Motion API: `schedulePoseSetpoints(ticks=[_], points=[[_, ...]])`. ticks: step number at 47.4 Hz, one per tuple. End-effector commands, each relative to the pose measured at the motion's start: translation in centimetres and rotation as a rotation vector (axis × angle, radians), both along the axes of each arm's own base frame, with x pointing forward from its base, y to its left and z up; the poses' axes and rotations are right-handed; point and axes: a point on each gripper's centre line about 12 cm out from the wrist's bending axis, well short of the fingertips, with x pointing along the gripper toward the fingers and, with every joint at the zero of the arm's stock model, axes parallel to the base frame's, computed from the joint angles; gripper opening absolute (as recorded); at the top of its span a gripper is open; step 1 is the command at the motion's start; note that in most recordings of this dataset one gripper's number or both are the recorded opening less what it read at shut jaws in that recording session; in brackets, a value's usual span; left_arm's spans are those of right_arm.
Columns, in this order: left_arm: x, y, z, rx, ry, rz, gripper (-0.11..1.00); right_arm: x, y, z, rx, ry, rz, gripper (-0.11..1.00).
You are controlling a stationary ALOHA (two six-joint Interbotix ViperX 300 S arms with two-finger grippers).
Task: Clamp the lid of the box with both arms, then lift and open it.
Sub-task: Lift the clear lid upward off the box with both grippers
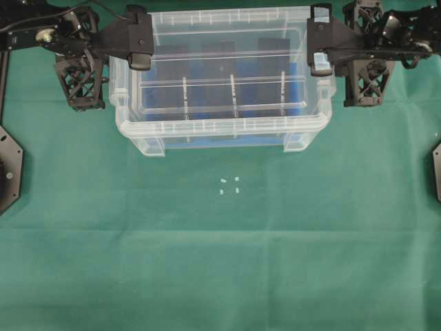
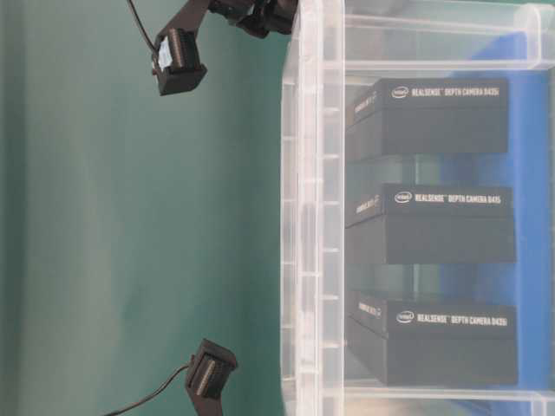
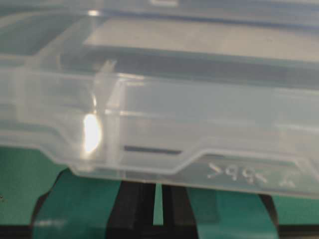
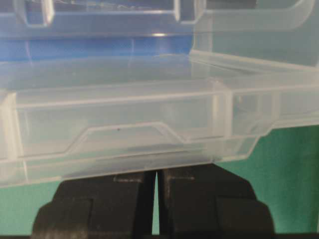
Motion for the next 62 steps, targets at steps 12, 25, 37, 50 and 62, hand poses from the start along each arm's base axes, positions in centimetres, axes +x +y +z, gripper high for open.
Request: schedulePoseSetpoints(ticks=[12, 25, 37, 50, 62], points=[[2.2, -0.9, 3.0, 0.019, -0.065, -0.04, 0.02, 1.6, 1.0, 3.5, -0.03, -0.107, 0.028, 0.0], [2.5, -1.1, 4.1, 0.021, -0.069, -0.048, 0.02, 1.7, 1.0, 4.2, -0.025, -0.094, 0.026, 0.0], [2.6, -1.2, 4.9, 0.015, -0.056, -0.052, 0.02, 1.9, 0.9, 5.0, -0.028, -0.099, 0.025, 0.0], [3.0, -1.0, 6.5, 0.019, -0.063, -0.051, 0.02, 2.1, 0.7, 5.9, -0.027, -0.095, 0.023, 0.0], [3.2, -0.8, 7.3, 0.02, -0.064, -0.049, 0.02, 2.2, 0.7, 6.8, -0.029, -0.091, 0.022, 0.0]])
